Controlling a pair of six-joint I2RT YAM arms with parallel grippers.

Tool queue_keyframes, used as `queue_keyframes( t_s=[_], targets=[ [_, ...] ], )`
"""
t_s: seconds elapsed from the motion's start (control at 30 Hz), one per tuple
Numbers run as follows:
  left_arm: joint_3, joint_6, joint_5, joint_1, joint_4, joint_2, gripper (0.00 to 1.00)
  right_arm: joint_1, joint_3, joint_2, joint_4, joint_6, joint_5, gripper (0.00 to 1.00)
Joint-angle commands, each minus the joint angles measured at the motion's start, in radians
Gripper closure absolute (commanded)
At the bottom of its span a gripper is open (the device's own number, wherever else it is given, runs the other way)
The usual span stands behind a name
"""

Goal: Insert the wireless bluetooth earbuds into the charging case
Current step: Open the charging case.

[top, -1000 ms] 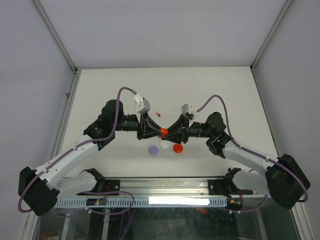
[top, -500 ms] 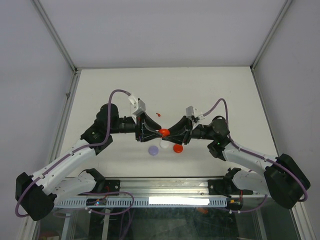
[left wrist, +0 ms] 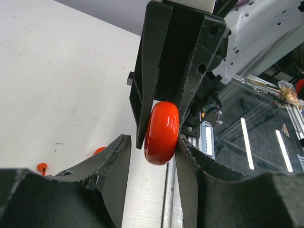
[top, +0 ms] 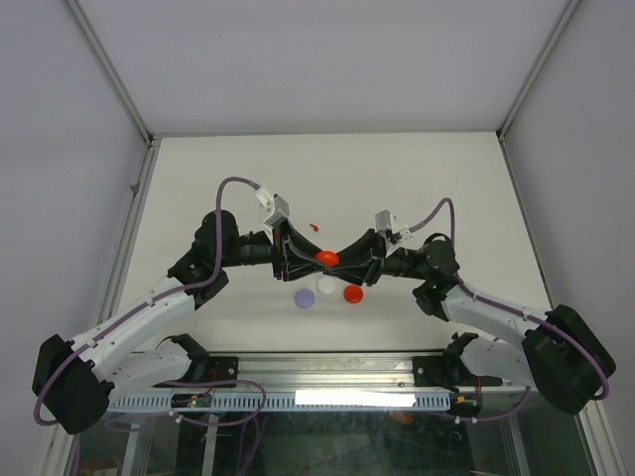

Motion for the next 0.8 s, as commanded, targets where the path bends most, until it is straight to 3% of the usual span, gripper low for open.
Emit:
queue_keyframes(
  t_s=[0.0,0.53,0.77],
  targets=[
    [-0.001,-0.060,-0.066,-0.006,0.117,0.002,0.59,0.004,-0.010,-0.008,0.085,0.002,-0.008,1.00],
    [0.005,-0.182,-0.143,-0.005,0.129,-0.007,0.59,0.004,-0.071,-0.078,0.103,-0.073,0.010,1.00],
    [0.010,-0.195,-0.195,-0.005,0.111,-0.026,0.49,0.003,-0.106,-0.123,0.014,-0.158,0.140,1.00]
  ],
)
